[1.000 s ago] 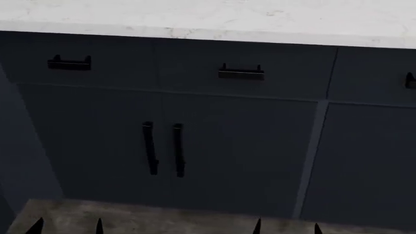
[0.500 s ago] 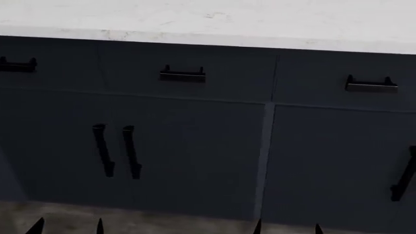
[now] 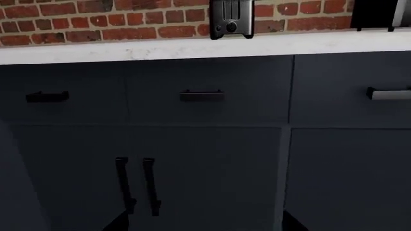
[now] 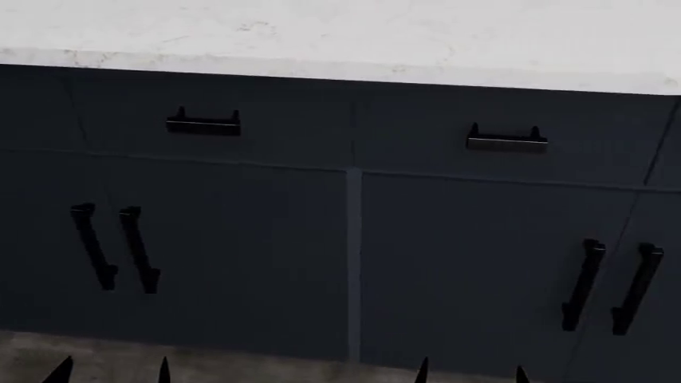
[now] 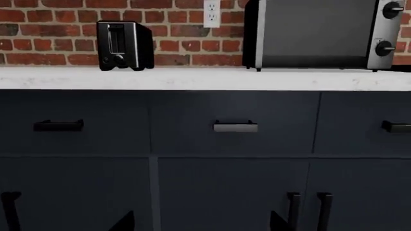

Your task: Navigate to the stove.

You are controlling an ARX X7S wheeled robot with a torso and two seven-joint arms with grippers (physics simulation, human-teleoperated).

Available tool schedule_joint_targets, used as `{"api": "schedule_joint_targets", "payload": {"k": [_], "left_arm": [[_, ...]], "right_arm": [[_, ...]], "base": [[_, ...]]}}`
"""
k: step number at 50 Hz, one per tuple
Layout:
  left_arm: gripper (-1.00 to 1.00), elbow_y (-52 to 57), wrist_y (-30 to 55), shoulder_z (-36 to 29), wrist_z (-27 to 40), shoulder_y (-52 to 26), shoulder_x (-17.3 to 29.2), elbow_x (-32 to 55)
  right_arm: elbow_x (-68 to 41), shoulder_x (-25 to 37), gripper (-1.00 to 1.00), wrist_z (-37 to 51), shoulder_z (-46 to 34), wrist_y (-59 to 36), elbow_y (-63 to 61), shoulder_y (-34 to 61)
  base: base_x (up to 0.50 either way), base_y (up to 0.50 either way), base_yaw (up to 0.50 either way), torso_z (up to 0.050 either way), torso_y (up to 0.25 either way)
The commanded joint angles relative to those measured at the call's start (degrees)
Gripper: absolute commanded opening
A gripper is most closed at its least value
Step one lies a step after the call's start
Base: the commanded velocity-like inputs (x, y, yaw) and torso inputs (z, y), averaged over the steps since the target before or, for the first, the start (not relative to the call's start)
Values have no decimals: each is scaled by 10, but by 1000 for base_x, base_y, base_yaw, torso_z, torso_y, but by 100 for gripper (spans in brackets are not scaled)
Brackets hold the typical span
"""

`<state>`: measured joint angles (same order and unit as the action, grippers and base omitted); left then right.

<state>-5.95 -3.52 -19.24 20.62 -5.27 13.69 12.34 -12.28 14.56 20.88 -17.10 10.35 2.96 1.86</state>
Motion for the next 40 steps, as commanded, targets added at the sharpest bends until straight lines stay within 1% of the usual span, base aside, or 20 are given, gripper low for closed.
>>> {"api": "schedule_joint_targets", "payload": {"k": [1, 40], "left_arm": [[100, -1, -1, -2, 1, -1, 1, 1], [100, -1, -2, -10, 8, -3, 6, 6]], "right_arm": [[0, 2, 100, 2, -2, 4, -1, -1], [-4, 8, 100, 8, -10, 6, -1, 0]], "base": [[-491, -38, 0, 0, 0], [-496, -39, 0, 0, 0]]}}
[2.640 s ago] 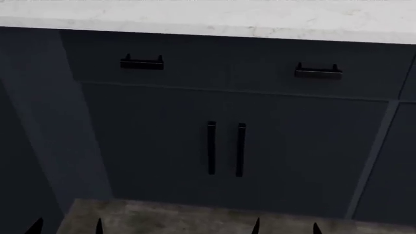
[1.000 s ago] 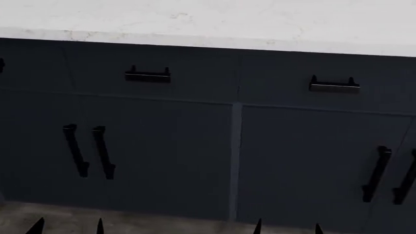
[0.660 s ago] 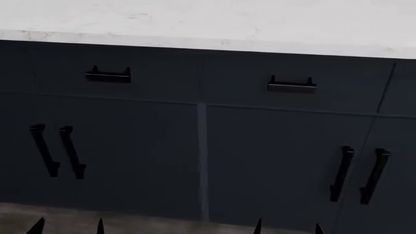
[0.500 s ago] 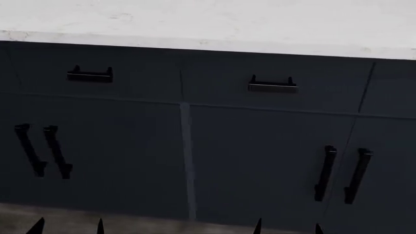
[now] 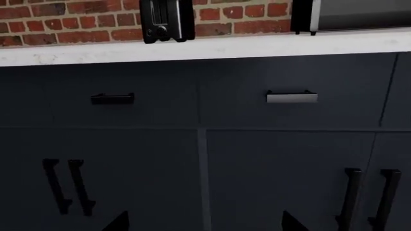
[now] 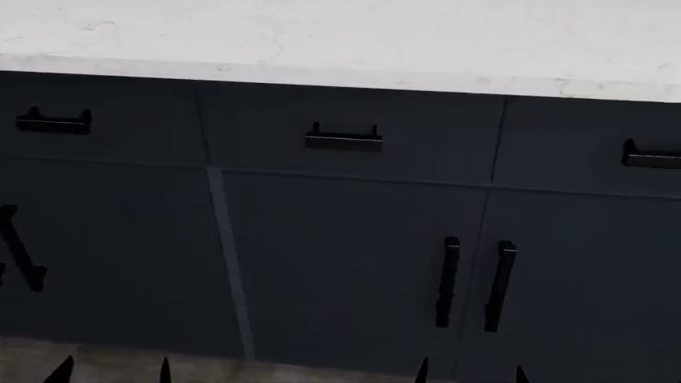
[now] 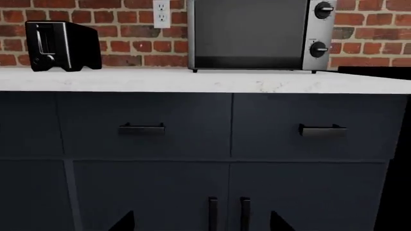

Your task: Navigate to the stove.

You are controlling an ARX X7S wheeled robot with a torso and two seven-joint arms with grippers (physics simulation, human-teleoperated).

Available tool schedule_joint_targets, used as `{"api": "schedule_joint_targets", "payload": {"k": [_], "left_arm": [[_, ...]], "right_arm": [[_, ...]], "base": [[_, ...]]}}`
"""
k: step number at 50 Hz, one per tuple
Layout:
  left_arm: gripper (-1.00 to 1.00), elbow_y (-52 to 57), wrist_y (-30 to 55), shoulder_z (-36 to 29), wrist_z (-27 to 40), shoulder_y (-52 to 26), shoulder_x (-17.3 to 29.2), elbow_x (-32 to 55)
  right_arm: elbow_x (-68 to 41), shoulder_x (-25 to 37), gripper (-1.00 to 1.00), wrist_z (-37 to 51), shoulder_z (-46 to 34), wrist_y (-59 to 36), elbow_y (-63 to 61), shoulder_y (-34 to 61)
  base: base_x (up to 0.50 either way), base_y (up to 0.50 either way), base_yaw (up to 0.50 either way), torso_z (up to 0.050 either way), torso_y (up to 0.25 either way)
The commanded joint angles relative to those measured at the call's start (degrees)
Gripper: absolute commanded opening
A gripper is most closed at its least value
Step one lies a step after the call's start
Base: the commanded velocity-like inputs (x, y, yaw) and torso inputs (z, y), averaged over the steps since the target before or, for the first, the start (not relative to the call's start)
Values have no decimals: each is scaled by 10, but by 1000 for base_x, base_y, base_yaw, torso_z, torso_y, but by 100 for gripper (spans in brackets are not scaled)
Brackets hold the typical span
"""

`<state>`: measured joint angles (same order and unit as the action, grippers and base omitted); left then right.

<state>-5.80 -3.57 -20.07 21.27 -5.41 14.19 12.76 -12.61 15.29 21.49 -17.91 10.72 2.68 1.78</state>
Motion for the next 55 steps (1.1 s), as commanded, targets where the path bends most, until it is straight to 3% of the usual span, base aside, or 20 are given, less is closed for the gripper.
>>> {"api": "schedule_joint_targets", "payload": {"k": [1, 55], "left_arm": [[100, -2, -1, -2, 1, -1, 1, 2], [100, -4, -3, -13, 9, -5, 7, 9]], "right_arm": [[-1, 1, 100, 1, -2, 3, 3, 1], [-2, 8, 100, 13, -11, 5, 2, 2]], "base": [[-498, -39, 0, 0, 0], [-498, -39, 0, 0, 0]]}}
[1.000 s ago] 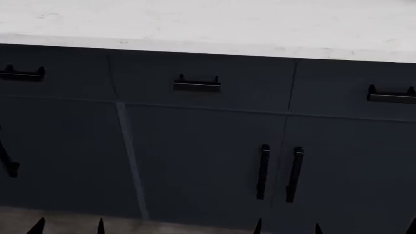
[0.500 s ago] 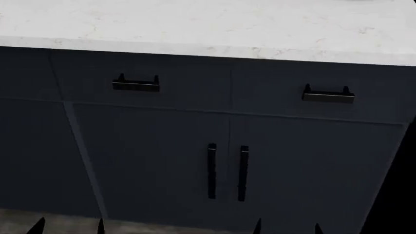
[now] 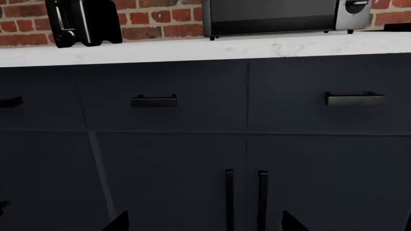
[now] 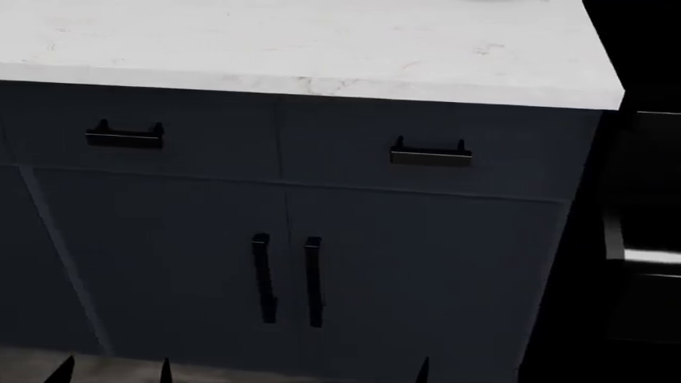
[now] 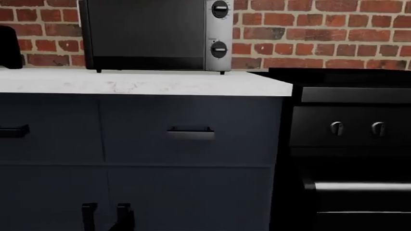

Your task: Navigate to the stove.

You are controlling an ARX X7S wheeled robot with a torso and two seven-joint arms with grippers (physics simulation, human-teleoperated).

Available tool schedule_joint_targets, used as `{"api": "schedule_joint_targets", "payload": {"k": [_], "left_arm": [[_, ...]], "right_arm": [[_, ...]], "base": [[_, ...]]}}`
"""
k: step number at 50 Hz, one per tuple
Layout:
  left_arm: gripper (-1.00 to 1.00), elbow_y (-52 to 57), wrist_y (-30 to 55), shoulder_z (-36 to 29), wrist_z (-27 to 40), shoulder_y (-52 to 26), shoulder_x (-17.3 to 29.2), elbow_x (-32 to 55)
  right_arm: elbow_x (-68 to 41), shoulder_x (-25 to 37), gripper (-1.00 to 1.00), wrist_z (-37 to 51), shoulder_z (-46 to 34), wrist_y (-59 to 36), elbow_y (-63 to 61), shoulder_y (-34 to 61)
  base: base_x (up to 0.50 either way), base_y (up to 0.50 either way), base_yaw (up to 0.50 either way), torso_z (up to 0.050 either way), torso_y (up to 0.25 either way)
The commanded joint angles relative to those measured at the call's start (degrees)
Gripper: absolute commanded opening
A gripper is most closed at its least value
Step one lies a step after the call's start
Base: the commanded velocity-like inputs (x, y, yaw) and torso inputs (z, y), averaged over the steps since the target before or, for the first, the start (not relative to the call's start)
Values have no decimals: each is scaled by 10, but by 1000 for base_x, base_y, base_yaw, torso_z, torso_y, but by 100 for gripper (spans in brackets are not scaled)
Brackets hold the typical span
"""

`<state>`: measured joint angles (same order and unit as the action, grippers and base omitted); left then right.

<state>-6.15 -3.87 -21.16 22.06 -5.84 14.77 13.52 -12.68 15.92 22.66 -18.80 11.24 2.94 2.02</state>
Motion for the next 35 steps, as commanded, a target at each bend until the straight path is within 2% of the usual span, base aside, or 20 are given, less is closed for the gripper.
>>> {"api": "schedule_joint_targets", "payload": {"k": [1, 35], "left_arm": [[100, -1, -1, -2, 1, -1, 1, 2], [100, -2, -2, -8, 5, -3, 5, 7]], "right_arm": [[-1, 2, 100, 2, -2, 0, -1, 0], [-4, 5, 100, 7, -7, 1, 2, 2]], "base": [[-499, -39, 0, 0, 0], [-499, -39, 0, 0, 0]]}}
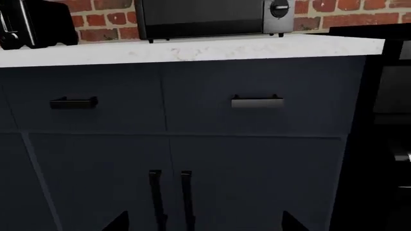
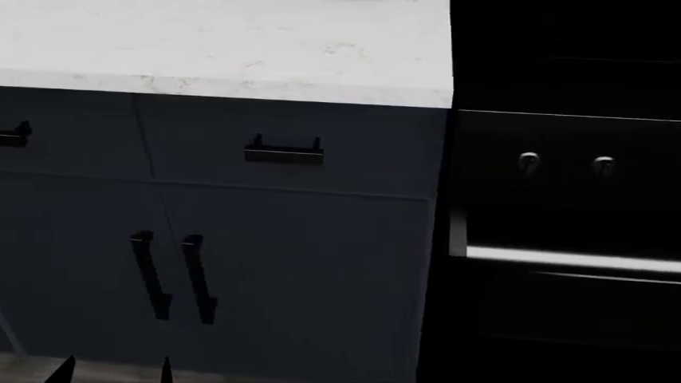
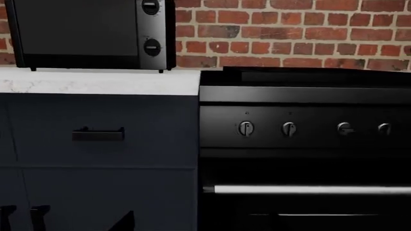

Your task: Navigate to the stove.

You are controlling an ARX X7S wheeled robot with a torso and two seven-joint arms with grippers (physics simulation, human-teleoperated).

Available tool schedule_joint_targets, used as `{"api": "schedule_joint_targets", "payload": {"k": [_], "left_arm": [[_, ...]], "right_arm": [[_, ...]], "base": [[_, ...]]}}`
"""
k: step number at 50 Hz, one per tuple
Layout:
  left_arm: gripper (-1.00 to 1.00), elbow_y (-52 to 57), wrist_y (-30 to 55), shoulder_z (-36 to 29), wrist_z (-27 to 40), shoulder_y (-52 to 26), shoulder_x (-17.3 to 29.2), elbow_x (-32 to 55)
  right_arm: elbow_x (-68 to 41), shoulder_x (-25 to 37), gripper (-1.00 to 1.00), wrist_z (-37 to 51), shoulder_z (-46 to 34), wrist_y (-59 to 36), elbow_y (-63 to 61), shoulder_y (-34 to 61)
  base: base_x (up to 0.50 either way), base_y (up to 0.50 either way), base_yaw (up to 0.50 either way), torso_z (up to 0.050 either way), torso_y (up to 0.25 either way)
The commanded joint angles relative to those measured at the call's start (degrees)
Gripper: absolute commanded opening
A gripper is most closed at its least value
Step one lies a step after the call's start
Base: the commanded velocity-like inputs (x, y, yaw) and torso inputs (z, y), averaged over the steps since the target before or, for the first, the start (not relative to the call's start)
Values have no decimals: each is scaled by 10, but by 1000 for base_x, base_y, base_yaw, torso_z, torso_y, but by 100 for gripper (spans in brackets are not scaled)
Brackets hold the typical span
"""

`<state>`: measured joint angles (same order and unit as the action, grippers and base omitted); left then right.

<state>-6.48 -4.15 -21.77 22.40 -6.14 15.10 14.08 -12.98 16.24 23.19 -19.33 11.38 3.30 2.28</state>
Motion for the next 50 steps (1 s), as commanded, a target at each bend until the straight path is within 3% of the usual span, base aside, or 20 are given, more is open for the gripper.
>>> {"api": "schedule_joint_targets", "payload": {"k": [1, 50], "left_arm": [[100, 2, 1, -2, 2, 0, 2, 1], [100, 1, 2, -11, 8, -4, 5, 6]], "right_arm": [[-1, 2, 100, 2, -2, -1, -2, -1], [-8, 8, 100, 7, -7, -1, -3, 1]], "base": [[-499, -39, 0, 0, 0], [-499, -38, 0, 0, 0]]}}
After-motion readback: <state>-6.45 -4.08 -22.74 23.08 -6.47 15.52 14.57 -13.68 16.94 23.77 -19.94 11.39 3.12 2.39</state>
